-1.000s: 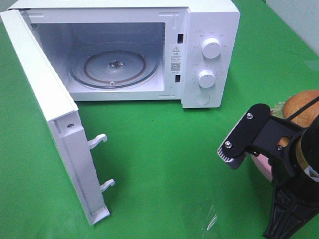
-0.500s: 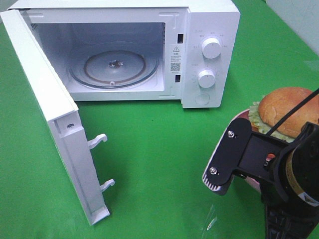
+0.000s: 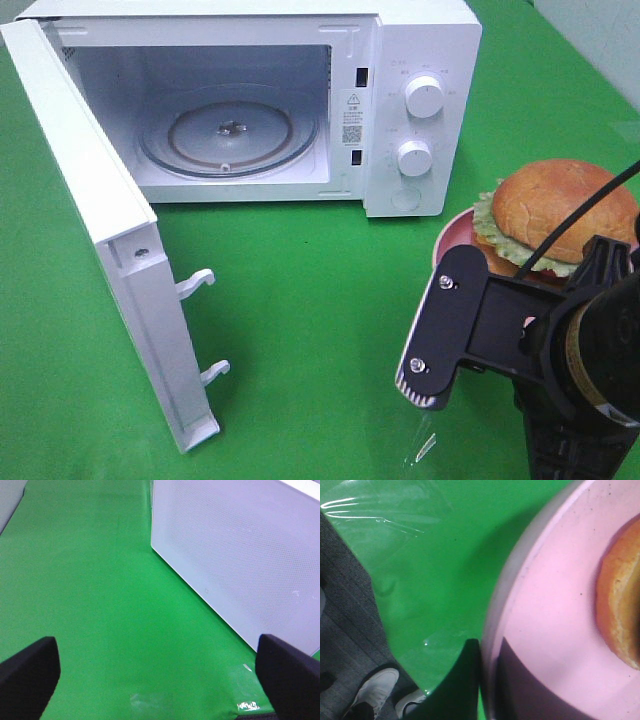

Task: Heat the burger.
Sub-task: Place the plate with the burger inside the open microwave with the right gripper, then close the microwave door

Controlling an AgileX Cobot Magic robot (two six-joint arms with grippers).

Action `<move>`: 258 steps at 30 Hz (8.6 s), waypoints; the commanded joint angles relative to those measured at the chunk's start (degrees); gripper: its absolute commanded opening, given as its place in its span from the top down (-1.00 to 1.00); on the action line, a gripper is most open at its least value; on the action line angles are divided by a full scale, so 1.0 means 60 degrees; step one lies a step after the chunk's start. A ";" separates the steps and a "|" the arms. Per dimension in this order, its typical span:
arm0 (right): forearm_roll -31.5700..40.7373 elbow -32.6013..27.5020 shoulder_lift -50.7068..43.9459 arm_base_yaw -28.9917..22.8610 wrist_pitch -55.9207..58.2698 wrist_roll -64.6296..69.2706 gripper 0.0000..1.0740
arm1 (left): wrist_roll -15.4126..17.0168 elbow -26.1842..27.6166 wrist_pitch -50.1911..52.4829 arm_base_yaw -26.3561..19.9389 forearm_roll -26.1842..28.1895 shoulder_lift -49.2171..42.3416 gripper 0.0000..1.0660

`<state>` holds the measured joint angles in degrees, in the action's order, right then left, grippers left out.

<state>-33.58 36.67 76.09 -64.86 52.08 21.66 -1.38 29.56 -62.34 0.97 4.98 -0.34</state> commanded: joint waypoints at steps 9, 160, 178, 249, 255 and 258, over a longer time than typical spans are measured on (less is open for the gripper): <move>-0.1442 -0.0029 -0.0115 0.0000 -0.0793 -0.0917 0.99 | 0.0010 0.0000 0.0162 0.0086 0.0019 -0.0143 -0.84; 0.6073 0.6102 0.5644 0.4001 -0.5892 -1.7036 0.94 | 0.0010 0.0000 0.0162 0.0086 0.0019 -0.0143 -0.84; 0.5233 0.7859 0.6770 0.4001 -0.5682 -1.5986 0.92 | 0.0010 0.0000 0.0162 0.0086 0.0019 -0.0143 -0.84; 0.4020 1.0762 0.8909 0.4469 -0.5042 -1.3340 -0.01 | 0.0010 0.0000 0.0162 0.0086 0.0010 -0.0143 -0.84; 0.4030 1.0504 0.8585 0.4450 -0.4994 -1.3197 -0.01 | 0.0010 0.0000 0.0162 0.0086 0.0010 -0.0143 -0.84; 0.4039 1.0246 0.8375 0.4450 -0.5023 -1.3197 -0.01 | 0.0010 0.0000 0.0162 0.0086 0.0010 -0.0143 -0.84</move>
<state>-9.34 98.26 127.20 -38.22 21.66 -57.98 -1.38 29.56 -62.34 0.97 4.98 -0.34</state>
